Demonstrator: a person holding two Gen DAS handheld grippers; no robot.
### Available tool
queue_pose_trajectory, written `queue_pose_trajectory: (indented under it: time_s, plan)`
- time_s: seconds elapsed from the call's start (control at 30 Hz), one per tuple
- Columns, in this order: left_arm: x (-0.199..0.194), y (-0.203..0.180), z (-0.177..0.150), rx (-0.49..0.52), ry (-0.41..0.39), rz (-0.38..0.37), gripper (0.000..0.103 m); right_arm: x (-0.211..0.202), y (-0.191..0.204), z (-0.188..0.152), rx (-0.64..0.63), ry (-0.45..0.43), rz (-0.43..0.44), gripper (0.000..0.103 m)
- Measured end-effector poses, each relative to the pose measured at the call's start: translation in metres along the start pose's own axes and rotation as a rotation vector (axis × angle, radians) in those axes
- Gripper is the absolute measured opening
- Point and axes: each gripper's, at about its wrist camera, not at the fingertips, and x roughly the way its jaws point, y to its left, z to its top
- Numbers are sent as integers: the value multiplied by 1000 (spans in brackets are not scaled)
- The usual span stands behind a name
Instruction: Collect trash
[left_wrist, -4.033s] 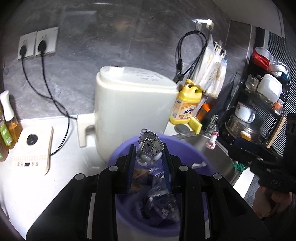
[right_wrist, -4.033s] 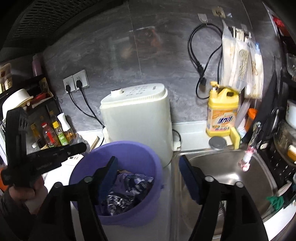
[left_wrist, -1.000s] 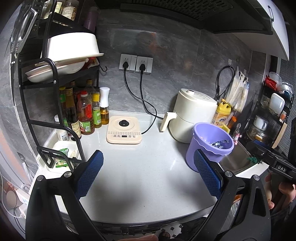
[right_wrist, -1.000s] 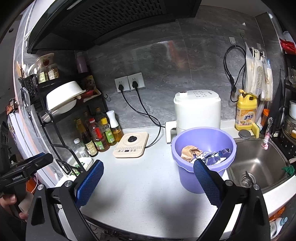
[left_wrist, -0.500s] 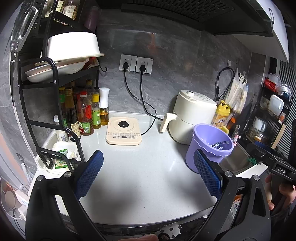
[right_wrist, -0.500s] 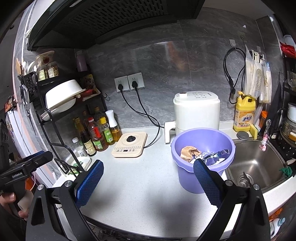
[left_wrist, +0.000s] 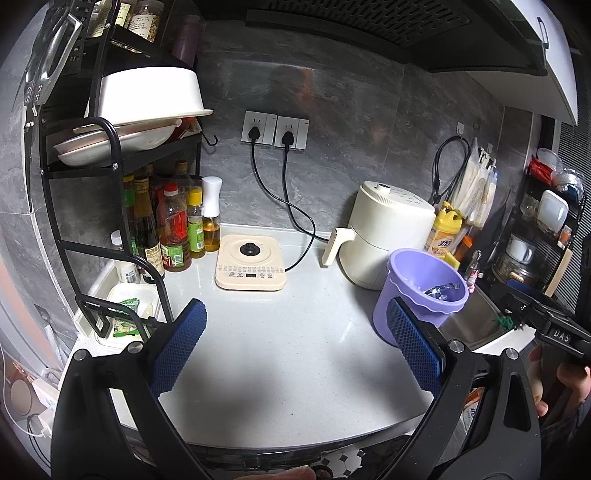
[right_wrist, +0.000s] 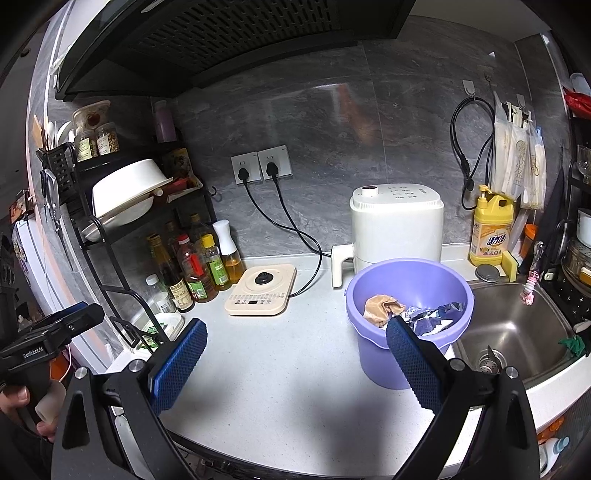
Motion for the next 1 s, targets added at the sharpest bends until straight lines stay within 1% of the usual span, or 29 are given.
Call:
queue_pose_trajectory:
  time_s: [0.47,1.0]
  plan:
    - [-1,-7,1,23,-9,-10,97,-2,-4,-1,3,-8,-16,95]
    - [-2,-9,2,20,-16,-8,97,-6,-5,-1,6,-14,-20,95]
